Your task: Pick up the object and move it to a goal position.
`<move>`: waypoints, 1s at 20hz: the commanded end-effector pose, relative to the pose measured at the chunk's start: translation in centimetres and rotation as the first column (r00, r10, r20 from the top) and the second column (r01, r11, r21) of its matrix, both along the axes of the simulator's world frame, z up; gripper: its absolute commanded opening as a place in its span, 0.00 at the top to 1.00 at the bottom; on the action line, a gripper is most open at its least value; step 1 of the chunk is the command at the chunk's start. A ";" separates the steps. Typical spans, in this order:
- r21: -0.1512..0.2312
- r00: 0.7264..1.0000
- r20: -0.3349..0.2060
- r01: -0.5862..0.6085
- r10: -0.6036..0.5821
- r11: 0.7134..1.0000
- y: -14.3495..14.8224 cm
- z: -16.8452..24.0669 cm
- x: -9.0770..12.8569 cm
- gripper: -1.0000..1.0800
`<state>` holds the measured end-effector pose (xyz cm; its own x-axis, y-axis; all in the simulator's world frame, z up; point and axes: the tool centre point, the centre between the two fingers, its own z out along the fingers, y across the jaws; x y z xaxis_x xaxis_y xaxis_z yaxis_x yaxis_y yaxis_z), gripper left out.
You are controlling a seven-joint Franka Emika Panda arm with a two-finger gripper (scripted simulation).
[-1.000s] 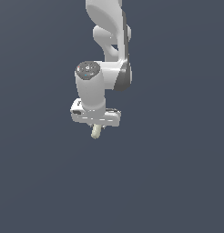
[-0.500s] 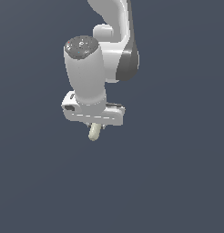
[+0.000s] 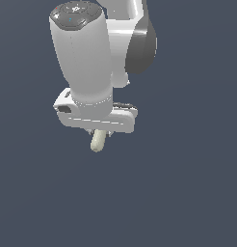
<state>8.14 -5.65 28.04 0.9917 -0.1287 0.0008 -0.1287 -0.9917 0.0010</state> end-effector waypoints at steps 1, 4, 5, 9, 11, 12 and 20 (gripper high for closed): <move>0.001 1.000 -0.001 0.000 0.000 1.000 0.1 1.2 0.8 1.00; 0.001 1.000 -0.001 0.000 0.000 1.000 0.2 2.5 1.7 1.00; 0.001 1.000 -0.001 0.000 0.000 1.000 0.2 2.9 2.0 1.00; 0.001 1.000 -0.001 0.000 0.000 1.000 0.3 4.4 3.0 1.00; 0.001 1.000 -0.001 0.000 0.000 1.000 0.4 5.0 3.4 1.00; 0.001 1.000 -0.001 0.000 0.000 1.000 0.4 5.3 3.7 1.00; 0.001 1.000 -0.001 -0.001 0.001 1.000 0.6 7.3 5.1 1.00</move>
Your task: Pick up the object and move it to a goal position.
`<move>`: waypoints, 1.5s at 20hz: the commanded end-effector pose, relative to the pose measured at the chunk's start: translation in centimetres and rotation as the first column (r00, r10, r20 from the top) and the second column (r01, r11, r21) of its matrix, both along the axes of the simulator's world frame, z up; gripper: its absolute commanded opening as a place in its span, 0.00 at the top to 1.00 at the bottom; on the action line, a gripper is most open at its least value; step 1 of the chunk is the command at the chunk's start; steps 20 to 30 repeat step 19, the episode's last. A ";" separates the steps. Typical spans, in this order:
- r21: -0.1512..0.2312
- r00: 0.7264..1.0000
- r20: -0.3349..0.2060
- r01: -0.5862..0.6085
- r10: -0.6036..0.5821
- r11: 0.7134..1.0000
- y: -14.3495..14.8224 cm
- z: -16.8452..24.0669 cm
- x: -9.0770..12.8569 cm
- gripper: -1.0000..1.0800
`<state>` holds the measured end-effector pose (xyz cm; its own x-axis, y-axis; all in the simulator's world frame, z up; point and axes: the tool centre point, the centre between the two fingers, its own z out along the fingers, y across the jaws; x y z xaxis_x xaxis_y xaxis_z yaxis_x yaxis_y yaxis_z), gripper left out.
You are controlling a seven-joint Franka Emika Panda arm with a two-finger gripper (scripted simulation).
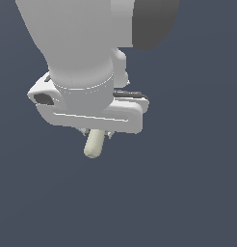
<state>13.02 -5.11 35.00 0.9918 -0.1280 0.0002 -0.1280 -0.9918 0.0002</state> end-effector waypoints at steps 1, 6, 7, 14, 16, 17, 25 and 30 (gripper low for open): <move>0.000 1.000 0.000 0.000 0.000 1.000 0.0 0.5 0.4 1.00; 0.000 1.000 0.000 0.000 0.000 1.000 0.1 1.2 0.9 1.00; 0.000 1.000 0.000 0.000 0.000 1.000 0.1 1.3 0.9 1.00; 0.000 1.000 0.000 0.000 0.000 1.000 0.1 1.6 1.2 1.00; 0.000 1.000 0.000 0.000 0.000 1.000 0.1 1.7 1.3 1.00; 0.000 1.000 0.000 0.000 0.000 1.000 0.1 1.7 1.3 1.00; 0.000 1.000 0.000 0.000 0.000 1.000 0.1 1.7 1.3 1.00; 0.000 1.000 0.000 0.000 0.000 1.000 0.1 1.7 1.3 1.00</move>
